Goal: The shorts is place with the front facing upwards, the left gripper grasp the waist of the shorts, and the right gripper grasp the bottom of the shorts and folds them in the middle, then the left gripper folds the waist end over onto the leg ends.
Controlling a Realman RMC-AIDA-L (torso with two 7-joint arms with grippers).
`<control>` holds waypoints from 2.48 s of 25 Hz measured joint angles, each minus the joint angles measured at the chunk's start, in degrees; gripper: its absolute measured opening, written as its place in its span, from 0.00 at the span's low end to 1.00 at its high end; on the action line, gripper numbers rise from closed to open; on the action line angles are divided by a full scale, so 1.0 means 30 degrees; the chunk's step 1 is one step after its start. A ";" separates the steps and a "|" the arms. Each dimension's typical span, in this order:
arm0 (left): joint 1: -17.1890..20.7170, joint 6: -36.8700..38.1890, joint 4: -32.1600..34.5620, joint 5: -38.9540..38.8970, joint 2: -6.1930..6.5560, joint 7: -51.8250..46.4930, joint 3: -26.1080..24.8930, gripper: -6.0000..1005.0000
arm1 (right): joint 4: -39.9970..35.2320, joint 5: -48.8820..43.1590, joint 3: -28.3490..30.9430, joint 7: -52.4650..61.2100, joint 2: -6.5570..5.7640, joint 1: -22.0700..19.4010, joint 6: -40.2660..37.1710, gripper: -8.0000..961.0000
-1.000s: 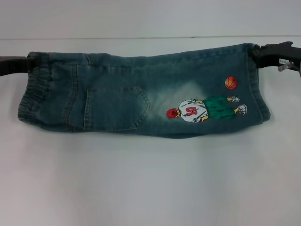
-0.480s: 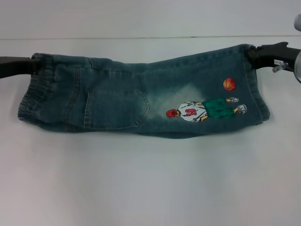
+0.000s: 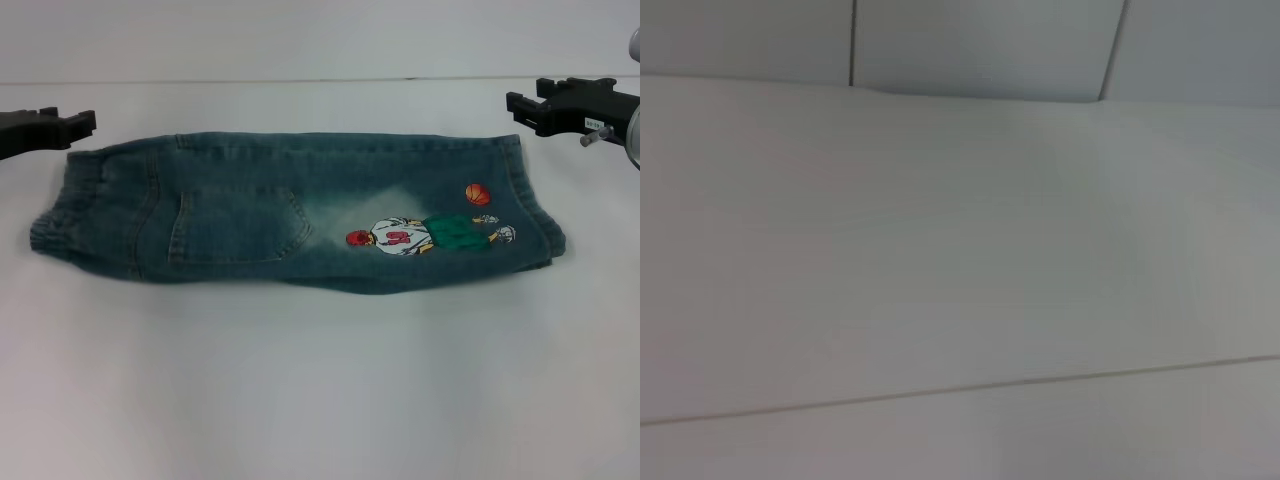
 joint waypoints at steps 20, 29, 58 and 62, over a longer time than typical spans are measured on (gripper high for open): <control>0.1669 0.2682 0.1823 -0.0287 0.0608 -0.0146 0.0771 0.87 | -0.0136 0.0731 -0.0020 -0.0124 -0.0011 -0.0336 -0.2279 0.94; 0.4011 0.8332 0.2730 -0.1547 0.1560 -0.0342 -0.0860 0.87 | 0.0010 0.2013 -0.0016 -0.1929 0.0034 -0.0713 -0.4182 0.97; 0.5931 0.8535 0.1480 -0.2752 0.0595 0.4326 -0.2733 0.87 | 0.0700 0.3151 -0.4384 -0.4492 -0.0134 -0.1600 -0.8775 0.97; 0.5893 0.8070 0.1070 -0.2754 0.0652 0.4529 -0.2649 0.87 | -0.1073 0.2270 -0.4503 -0.3701 -0.0039 -0.2549 -1.0323 0.97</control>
